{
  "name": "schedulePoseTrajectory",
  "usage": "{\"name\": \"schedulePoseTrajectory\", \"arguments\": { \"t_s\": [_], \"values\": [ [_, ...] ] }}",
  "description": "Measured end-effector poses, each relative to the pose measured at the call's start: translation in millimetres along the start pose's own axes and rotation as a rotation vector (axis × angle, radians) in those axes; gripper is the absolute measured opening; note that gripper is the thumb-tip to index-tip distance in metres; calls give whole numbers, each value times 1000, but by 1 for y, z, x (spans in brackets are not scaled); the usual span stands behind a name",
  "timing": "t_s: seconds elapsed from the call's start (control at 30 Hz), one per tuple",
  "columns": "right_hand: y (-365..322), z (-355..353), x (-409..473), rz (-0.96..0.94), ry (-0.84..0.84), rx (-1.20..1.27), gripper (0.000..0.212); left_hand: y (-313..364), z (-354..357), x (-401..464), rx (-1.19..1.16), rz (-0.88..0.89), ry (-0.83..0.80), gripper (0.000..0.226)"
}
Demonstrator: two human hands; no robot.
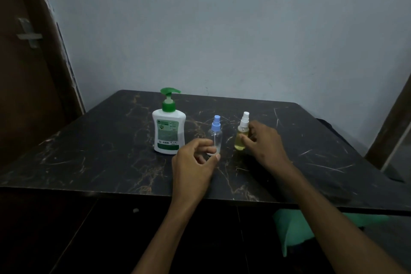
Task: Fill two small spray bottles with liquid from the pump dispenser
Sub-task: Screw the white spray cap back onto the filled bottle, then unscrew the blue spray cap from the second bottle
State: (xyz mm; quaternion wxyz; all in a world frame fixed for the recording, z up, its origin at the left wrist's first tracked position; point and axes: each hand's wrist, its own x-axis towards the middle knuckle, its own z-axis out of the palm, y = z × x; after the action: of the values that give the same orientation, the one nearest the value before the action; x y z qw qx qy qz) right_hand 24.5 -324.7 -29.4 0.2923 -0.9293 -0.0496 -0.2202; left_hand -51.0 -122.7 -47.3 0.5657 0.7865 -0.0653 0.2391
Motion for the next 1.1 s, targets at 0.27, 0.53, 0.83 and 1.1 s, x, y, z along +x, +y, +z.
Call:
{"name": "schedulePoseTrajectory", "arguments": {
  "t_s": [0.27, 0.53, 0.83, 1.1],
  "values": [
    [-5, -8, -25, 36, 205, 32, 44, -1, -28, -22, -105, 15, 57, 27],
    [-82, 10, -17, -288, 81, -37, 56, -1, -23, -36, 25, 19, 55, 32],
    [-89, -3, 6, -240, -128, -153, 25, -5, -14, -5, 233, 35, -16, 57],
    [-98, -42, -35, -236, -202, -274, 33, -1, -7, -11, 168, 141, -18, 38]
  ]
}}
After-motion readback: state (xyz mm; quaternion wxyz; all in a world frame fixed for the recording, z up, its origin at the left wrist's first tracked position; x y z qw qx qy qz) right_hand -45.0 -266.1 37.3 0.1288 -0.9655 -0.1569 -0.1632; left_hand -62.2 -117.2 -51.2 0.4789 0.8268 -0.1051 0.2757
